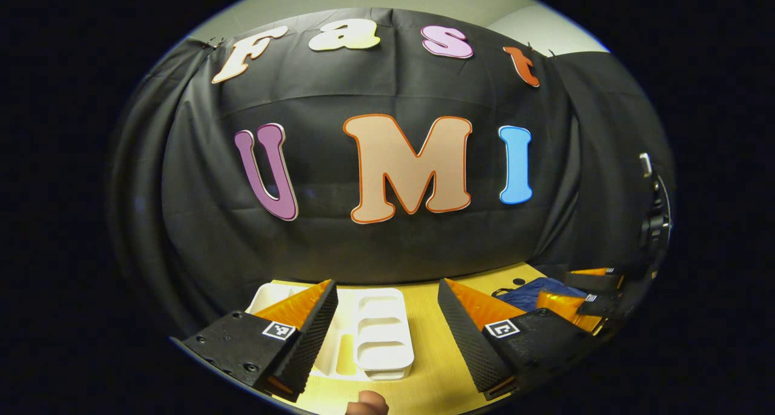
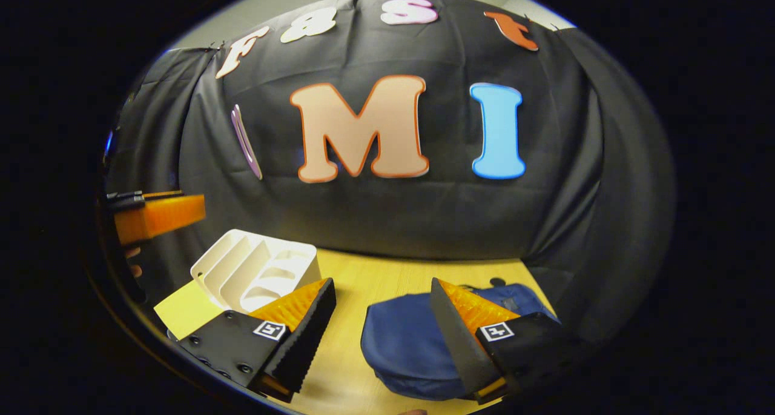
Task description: Open the schoolbag, grab two books from the bookshelf and put them into the schoolbag.
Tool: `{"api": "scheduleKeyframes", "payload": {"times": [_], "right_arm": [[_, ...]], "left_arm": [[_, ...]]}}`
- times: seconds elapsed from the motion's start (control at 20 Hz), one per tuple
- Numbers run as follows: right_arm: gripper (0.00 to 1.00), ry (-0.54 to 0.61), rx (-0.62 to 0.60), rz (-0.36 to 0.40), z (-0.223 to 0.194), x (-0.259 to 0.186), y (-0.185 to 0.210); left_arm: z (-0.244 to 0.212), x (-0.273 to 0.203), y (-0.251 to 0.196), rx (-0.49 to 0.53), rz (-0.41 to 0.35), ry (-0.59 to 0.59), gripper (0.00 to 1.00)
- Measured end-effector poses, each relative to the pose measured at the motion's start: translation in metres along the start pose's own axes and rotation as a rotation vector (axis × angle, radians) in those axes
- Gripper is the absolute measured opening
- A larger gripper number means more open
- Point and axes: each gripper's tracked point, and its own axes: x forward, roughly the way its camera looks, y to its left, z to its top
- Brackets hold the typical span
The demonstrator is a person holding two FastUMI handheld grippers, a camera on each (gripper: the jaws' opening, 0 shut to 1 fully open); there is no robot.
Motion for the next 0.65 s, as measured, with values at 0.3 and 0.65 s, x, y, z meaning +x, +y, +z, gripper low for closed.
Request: {"api": "scheduleKeyframes", "payload": {"times": [0.3,0.65], "right_arm": [[0.98,-0.176,0.018,-0.021,0.080,-0.016,-0.001],[0.94,-0.213,0.009,-0.021,0.092,-0.021,0.003]], "left_arm": [[0.024,-0.003,0.008,-0.022,0.026,-0.053,1.00],[0.031,-0.004,0.008,-0.011,0.030,-0.064,0.96]]}}
